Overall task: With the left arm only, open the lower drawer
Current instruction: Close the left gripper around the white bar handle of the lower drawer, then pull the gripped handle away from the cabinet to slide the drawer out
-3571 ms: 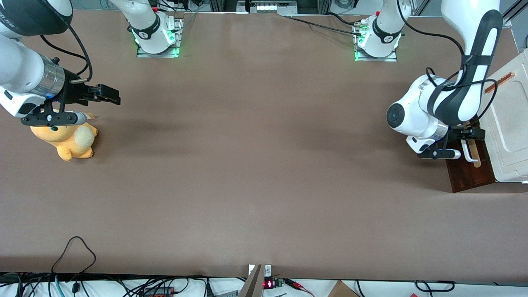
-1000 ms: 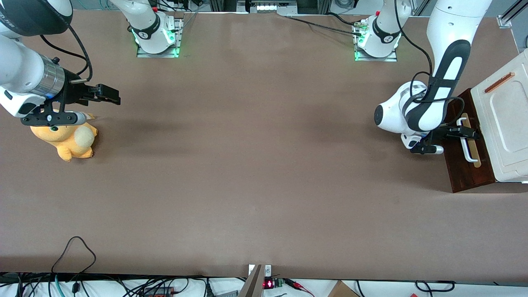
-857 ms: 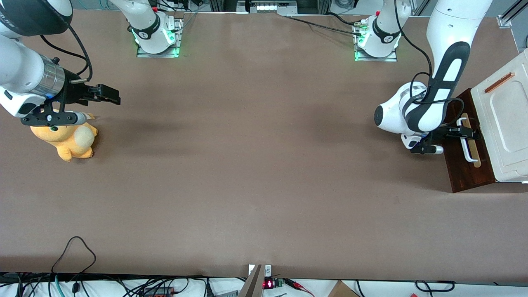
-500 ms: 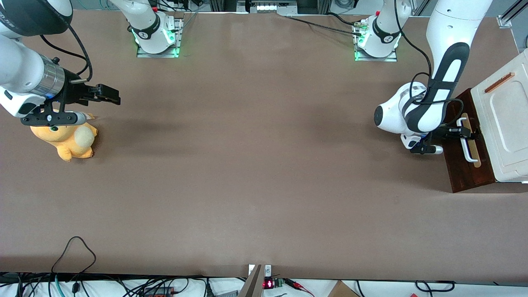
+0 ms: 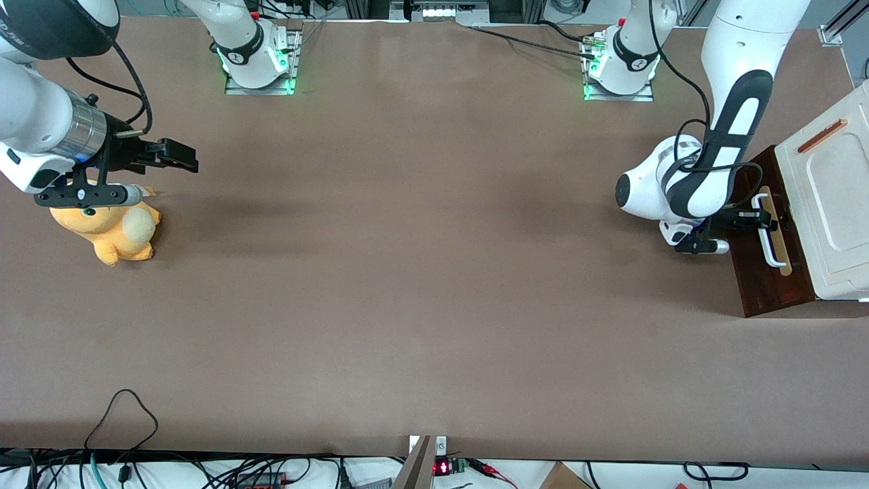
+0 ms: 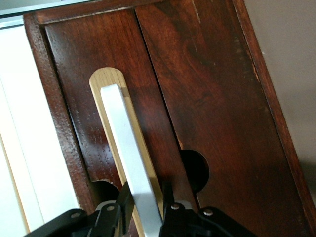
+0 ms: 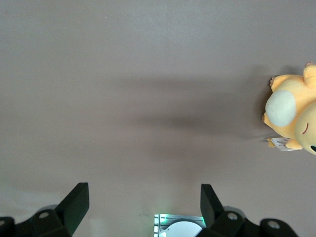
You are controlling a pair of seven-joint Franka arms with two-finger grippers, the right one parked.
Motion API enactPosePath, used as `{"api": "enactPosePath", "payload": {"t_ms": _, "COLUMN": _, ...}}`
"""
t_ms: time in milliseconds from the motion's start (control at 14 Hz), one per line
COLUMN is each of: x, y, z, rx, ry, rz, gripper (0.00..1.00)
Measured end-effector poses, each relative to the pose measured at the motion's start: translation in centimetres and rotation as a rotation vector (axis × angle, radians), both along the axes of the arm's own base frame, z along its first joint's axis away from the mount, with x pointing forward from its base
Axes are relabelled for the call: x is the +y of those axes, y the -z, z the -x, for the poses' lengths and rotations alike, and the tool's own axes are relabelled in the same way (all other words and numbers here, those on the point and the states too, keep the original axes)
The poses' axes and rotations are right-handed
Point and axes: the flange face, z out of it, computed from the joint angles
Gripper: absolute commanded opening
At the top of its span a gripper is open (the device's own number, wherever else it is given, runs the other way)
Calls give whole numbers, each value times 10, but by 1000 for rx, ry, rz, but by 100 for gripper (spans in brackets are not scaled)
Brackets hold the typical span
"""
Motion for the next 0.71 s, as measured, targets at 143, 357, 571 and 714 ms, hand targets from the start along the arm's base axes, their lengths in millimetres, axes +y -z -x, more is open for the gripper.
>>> {"api": "enactPosePath", "payload": {"t_ms": 143, "x": -1, "y": 0, "z": 0, "rx": -35, "ry": -6, "rz": 7, "gripper": 4}}
{"api": "enactPosePath", "payload": {"t_ms": 357, "x": -1, "y": 0, "z": 0, "rx": -37, "ry": -6, "rz": 7, "gripper": 0}}
{"api": "enactPosePath", "payload": {"t_ms": 571, "x": -1, "y": 0, "z": 0, "rx": -38, "ry": -5, "rz": 10, "gripper": 0}}
{"api": "enactPosePath", "payload": {"t_ms": 714, "x": -2, "y": 0, "z": 0, "rx": -38, "ry": -4, "rz": 12, "gripper": 0}}
